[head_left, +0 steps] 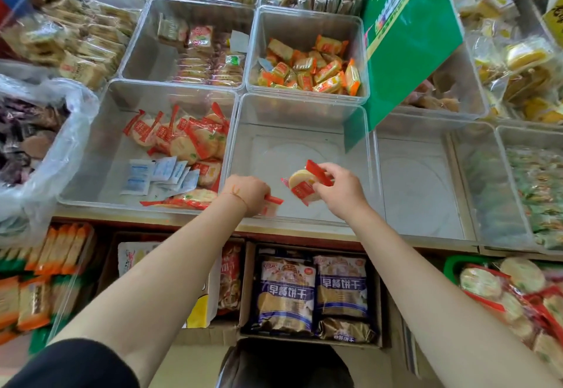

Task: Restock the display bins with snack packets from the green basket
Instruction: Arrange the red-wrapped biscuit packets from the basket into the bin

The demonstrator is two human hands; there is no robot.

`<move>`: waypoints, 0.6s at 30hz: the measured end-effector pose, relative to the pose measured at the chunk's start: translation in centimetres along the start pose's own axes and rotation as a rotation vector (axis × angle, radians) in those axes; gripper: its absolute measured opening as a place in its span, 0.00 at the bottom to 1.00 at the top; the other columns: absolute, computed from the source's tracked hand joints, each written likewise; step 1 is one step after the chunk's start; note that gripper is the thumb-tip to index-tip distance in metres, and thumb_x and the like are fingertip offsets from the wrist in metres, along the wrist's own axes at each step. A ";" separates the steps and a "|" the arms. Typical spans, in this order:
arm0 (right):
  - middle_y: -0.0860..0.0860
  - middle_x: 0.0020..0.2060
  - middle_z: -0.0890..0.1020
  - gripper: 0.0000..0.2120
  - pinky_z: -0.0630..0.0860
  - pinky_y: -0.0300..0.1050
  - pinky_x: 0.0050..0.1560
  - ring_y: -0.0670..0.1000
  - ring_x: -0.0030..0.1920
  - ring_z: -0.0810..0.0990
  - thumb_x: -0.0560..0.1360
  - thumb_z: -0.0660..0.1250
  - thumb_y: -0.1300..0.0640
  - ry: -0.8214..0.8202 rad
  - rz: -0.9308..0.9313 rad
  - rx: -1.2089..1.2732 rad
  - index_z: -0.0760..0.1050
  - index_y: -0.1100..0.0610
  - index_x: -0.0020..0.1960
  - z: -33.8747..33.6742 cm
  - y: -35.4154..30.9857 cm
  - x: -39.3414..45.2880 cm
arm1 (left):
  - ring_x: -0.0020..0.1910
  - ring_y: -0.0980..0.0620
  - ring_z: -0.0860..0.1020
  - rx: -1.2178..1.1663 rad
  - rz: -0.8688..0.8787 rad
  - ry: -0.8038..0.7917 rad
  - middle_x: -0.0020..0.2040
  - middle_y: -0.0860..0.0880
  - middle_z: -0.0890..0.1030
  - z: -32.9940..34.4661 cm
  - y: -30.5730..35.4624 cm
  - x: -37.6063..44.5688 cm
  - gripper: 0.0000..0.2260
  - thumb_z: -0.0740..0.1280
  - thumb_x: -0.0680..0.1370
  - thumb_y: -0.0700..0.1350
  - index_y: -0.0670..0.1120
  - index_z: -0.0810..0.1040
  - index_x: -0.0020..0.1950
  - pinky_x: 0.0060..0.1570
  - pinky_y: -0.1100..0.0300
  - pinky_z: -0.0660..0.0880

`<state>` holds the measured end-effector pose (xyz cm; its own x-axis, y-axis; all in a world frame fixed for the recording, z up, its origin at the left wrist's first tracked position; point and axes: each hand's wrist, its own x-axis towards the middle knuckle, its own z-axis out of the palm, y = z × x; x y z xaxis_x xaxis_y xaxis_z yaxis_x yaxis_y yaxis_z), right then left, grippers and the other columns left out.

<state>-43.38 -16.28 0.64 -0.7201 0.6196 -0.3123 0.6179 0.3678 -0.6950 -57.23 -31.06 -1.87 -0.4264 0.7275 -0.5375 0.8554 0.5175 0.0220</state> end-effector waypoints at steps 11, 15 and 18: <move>0.50 0.53 0.82 0.12 0.71 0.38 0.48 0.51 0.52 0.79 0.77 0.67 0.61 -0.291 -0.006 -0.178 0.79 0.52 0.58 6.0 -1.4 2.1 | 0.63 0.47 0.76 -0.090 0.116 0.178 0.59 0.48 0.82 1.3 -1.1 -4.6 0.19 0.53 0.80 0.44 0.51 0.79 0.64 0.72 0.53 0.58; 0.51 0.55 0.82 0.11 0.73 0.41 0.54 0.51 0.54 0.78 0.77 0.69 0.52 -0.493 -0.024 -0.287 0.80 0.51 0.59 7.2 -2.2 2.0 | 0.75 0.42 0.64 -0.287 -0.008 0.594 0.73 0.42 0.71 6.1 -1.7 -7.0 0.22 0.55 0.80 0.51 0.44 0.73 0.71 0.74 0.45 0.60; 0.51 0.60 0.81 0.14 0.72 0.46 0.65 0.52 0.61 0.77 0.77 0.66 0.49 -0.593 -0.001 -0.316 0.81 0.50 0.60 7.7 -3.0 2.1 | 0.80 0.47 0.47 -0.326 -0.119 0.528 0.81 0.44 0.53 7.8 -1.3 -7.6 0.31 0.48 0.81 0.60 0.44 0.56 0.80 0.77 0.52 0.43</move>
<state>-49.21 -21.43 -2.91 -0.7165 0.1660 -0.6775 0.6145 0.6097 -0.5006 -52.80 -40.71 -4.37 -0.6722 0.7375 -0.0654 0.6949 0.6590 0.2879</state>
